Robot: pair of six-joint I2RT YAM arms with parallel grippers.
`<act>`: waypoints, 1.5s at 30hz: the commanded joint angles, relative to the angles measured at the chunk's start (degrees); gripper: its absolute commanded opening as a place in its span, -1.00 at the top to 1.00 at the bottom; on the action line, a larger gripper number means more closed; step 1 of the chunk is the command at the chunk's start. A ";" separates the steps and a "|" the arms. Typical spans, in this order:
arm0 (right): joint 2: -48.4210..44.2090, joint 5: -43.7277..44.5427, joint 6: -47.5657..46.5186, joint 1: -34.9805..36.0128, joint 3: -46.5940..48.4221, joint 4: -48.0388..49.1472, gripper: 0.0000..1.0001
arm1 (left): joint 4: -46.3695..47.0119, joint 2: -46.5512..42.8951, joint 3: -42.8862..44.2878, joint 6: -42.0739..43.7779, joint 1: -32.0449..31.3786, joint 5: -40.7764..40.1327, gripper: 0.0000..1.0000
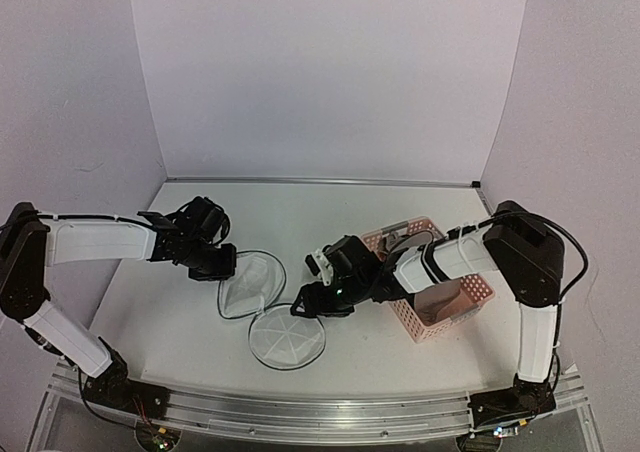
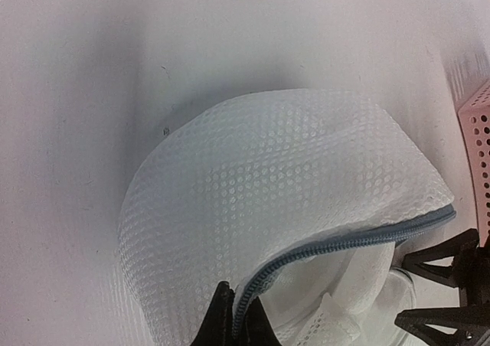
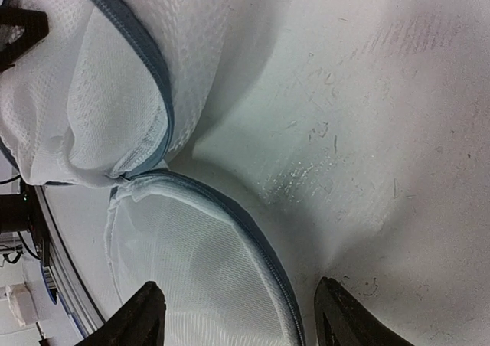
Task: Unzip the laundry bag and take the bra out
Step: Pass from the left arm to the right
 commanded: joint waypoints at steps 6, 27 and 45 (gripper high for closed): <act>0.92 -5.58 -1.06 0.00 -0.23 6.36 -0.27 | 1.37 -2.83 -0.41 0.92 0.12 -0.68 1.00; -1.63 -20.00 9.91 -0.01 -9.01 22.97 0.00 | 1.32 -1.65 0.32 0.54 0.13 -1.23 1.00; 0.81 -20.82 14.62 0.11 -7.91 27.92 0.20 | 1.54 -1.79 0.69 -0.13 0.14 0.22 1.00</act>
